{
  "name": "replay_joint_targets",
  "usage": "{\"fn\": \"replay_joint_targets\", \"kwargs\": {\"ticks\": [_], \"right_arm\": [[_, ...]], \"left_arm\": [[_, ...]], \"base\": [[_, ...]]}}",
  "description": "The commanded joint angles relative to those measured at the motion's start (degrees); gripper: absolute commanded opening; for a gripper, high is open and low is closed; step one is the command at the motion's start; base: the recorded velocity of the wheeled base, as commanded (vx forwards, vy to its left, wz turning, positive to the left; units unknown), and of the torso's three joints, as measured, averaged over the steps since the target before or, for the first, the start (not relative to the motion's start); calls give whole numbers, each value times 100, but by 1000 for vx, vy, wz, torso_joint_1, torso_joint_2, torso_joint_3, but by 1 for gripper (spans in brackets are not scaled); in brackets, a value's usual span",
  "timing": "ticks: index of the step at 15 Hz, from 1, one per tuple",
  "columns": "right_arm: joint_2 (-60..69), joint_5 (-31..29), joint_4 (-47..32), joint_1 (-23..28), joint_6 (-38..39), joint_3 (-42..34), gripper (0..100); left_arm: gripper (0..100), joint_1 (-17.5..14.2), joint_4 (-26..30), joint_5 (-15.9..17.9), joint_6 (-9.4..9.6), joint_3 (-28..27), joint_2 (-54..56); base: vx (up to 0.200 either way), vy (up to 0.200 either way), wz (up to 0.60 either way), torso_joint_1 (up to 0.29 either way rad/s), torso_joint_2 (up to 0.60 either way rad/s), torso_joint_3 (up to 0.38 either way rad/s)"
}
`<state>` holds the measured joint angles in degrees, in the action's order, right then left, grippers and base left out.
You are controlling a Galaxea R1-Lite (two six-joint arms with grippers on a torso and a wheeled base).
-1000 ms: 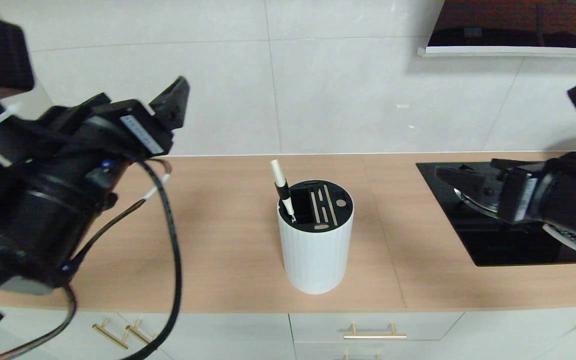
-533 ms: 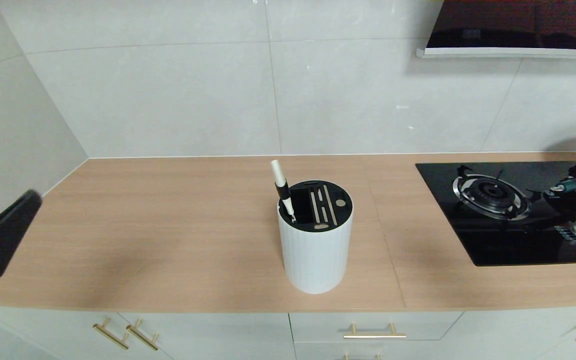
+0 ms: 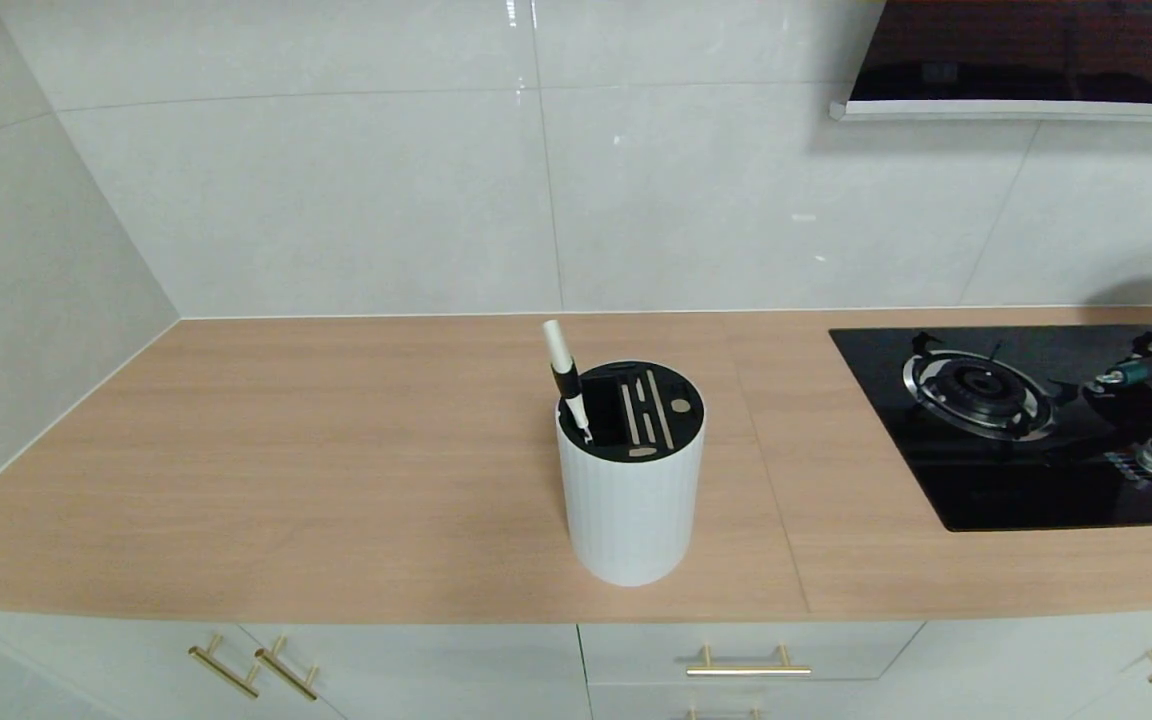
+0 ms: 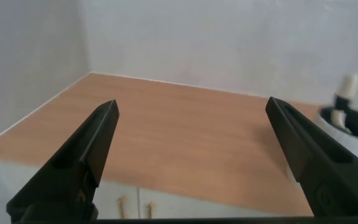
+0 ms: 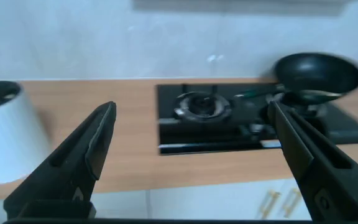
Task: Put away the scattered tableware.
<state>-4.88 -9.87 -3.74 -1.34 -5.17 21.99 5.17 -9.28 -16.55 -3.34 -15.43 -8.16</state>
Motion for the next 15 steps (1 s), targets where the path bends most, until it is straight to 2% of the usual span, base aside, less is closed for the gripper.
{"fn": "replay_joint_targets", "kwargs": {"ticks": [1,2,3,4,5,6,7,8,9,11,13,14,15], "right_arm": [[479,-94,207,178,7,-600,100],[479,-94,286,178,7,-749,100],[470,-94,673,178,-2,-1408,100],[479,-76,1025,178,-2,-1988,100],[479,-32,1060,178,16,-2199,100],[479,73,664,178,95,-2190,100],[470,188,620,169,209,-2199,100],[470,627,603,169,324,-2199,100],[470,908,401,169,315,-2199,100],[470,970,365,169,350,-2199,100],[470,970,365,169,447,-2199,100],[470,970,374,169,447,-2199,100],[470,970,374,169,447,-2199,100]], "left_arm": [[100,-499,181,276,-26,392,736],[100,-543,251,363,18,541,816],[100,-543,207,267,220,1236,816],[100,-543,251,258,457,1543,816],[100,-543,673,328,466,1543,816],[100,-543,743,513,448,1526,816],[100,-543,752,847,448,1526,816],[100,-543,805,1295,290,1535,816],[100,-543,875,1480,290,1535,816],[100,-543,901,1488,325,1535,816],[100,-543,901,1576,457,1535,816],[100,-543,901,1568,448,1535,816],[100,-543,901,1559,325,1535,816]], "base": [[0,0,0,0,0,0],[0,0,0,0,0,0],[0,0,0,0,0,0],[0,0,0,0,0,0],[0,0,0,0,0,0],[0,0,0,0,0,0],[0,0,0,0,0,0],[0,0,0,0,0,0],[0,0,0,0,0,0],[0,0,0,0,0,0],[0,0,0,0,0,0],[0,0,0,0,0,0],[0,0,0,0,0,0]]}}
